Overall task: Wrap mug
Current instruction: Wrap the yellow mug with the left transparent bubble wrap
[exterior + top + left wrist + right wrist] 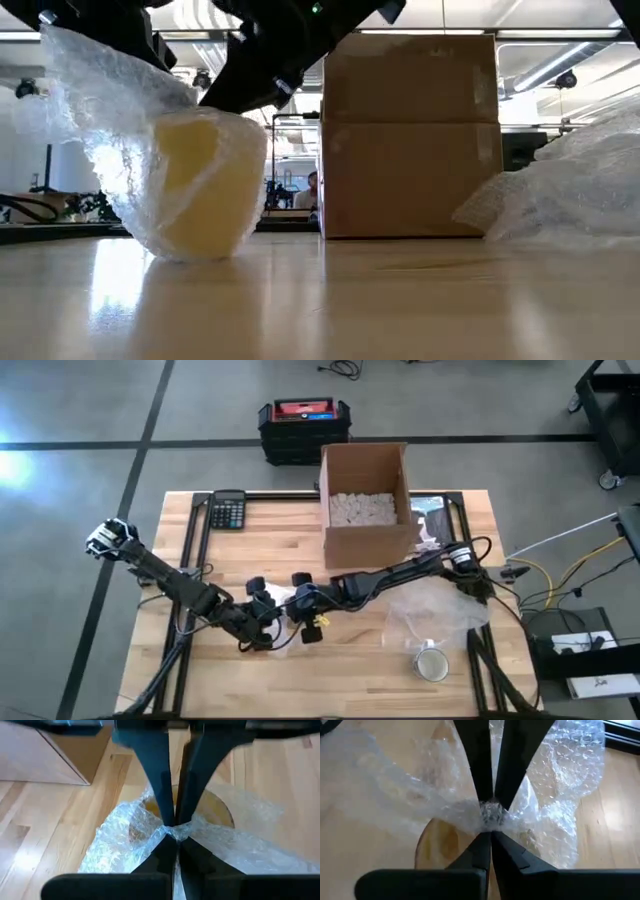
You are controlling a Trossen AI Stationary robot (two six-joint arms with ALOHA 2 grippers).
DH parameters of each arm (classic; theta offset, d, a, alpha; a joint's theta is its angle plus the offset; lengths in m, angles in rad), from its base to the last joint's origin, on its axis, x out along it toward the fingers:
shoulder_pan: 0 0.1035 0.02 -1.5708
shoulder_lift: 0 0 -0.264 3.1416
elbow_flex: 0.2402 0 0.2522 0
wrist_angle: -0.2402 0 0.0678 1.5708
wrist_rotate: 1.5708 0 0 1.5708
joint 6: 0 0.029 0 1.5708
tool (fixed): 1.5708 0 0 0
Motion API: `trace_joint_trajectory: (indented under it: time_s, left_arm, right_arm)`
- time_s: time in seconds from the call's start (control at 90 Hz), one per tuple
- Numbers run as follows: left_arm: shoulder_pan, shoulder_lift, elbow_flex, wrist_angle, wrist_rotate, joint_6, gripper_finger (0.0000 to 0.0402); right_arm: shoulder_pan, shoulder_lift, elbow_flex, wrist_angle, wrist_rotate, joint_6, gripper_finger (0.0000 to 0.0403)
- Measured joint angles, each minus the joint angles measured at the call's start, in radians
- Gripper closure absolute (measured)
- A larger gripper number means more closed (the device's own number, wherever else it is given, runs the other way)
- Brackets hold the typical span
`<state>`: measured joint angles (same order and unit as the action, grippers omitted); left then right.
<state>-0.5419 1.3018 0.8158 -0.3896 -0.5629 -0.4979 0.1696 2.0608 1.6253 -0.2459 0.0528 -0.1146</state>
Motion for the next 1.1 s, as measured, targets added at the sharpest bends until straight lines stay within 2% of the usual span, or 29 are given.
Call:
trace_joint_trajectory:
  time_s: [0.133, 0.3, 0.478, 0.656, 0.789, 1.1]
  left_arm:
    - [0.0, 0.007, -0.009, 0.035, -0.014, 0.014, 0.0402]
    - [0.009, 0.029, -0.065, 0.17, -0.034, 0.057, 0.0402]
    - [0.021, 0.039, -0.09, 0.214, -0.033, 0.059, 0.0402]
    - [0.022, 0.039, -0.092, 0.217, -0.033, 0.045, 0.0402]
    - [0.022, 0.039, -0.092, 0.213, -0.026, 0.045, 0.0402]
    - [0.022, 0.034, -0.092, 0.206, -0.022, 0.045, 0.0382]
  right_arm:
    - [0.0, -0.036, 0.001, -0.091, 0.001, -0.036, 0.0403]
    - [0.0, -0.081, 0.062, -0.243, 0.0, -0.053, 0.0403]
    - [0.005, -0.062, 0.061, -0.141, -0.096, -0.039, 0.0403]
    - [0.008, 0.015, 0.053, -0.026, -0.106, -0.016, 0.0403]
    - [0.004, 0.067, 0.054, -0.021, -0.098, -0.014, 0.0403]
    - [0.0, 0.094, 0.058, -0.069, -0.078, -0.012, 0.0403]
